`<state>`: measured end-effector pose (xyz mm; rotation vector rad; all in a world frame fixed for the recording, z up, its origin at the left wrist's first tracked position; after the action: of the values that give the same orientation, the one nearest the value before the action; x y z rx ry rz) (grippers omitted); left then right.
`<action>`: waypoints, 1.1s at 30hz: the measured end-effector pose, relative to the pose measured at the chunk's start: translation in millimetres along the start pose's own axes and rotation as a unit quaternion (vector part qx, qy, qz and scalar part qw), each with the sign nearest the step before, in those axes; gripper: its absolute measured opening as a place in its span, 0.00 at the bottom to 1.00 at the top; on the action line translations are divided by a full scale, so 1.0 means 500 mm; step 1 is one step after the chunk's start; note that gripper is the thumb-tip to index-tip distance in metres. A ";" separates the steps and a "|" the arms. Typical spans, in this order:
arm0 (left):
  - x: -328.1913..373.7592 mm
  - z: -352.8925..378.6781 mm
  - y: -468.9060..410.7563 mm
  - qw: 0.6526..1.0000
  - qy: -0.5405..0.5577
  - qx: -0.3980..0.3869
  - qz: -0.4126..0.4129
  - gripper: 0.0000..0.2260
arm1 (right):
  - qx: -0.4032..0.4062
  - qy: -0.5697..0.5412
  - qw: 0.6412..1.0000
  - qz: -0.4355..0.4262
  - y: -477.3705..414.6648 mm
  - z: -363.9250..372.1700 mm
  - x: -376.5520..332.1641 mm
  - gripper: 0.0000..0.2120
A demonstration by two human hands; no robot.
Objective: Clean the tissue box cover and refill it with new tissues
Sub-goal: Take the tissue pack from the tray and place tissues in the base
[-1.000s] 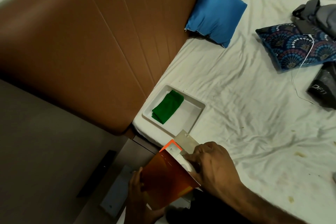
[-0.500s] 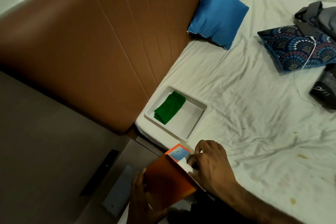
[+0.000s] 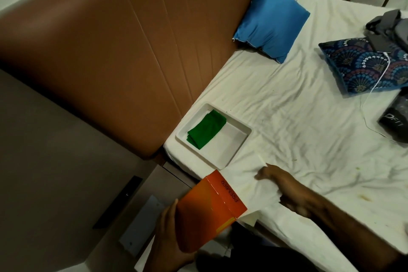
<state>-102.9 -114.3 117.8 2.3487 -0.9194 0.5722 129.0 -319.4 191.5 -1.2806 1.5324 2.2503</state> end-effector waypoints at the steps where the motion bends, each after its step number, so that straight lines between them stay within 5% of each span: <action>1: 0.008 0.000 -0.004 1.000 -0.005 -0.007 0.010 0.60 | 0.022 -0.034 0.999 0.025 -0.006 -0.020 0.004 0.10; 5: -0.003 0.008 -0.027 0.999 -0.050 0.003 0.004 0.61 | 0.120 -0.086 0.987 0.070 -0.034 -0.124 0.016 0.15; 12: 0.017 0.059 -0.148 0.991 -0.136 -0.017 0.005 0.62 | 0.157 -0.249 0.955 0.028 -0.052 -0.259 -0.036 0.06; 18: 0.112 0.089 -0.298 0.991 -0.135 0.000 0.023 0.62 | 0.169 -0.286 0.943 0.003 -0.084 -0.314 -0.069 0.04; 25: 0.192 0.145 -0.447 0.990 -0.142 0.008 0.021 0.60 | 0.146 -0.273 0.951 0.004 -0.150 -0.323 -0.081 0.17; 33: 0.217 0.175 -0.525 0.991 -0.120 0.058 0.013 0.61 | 0.154 -0.254 0.953 0.059 -0.238 -0.301 -0.068 0.09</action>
<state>174.2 -59.4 24.7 2.5547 -1.0480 0.3669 299.0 -374.3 113.2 -0.4842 1.6857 2.0673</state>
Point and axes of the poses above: each hand's wrist, its own y-axis away from the middle knuckle, its own z-axis out of the palm, x = y × z, the point moved 6 cm from there along -y, towards the middle knuckle, and after that the axes turned 8 degrees about x, right-handed, at the moved point
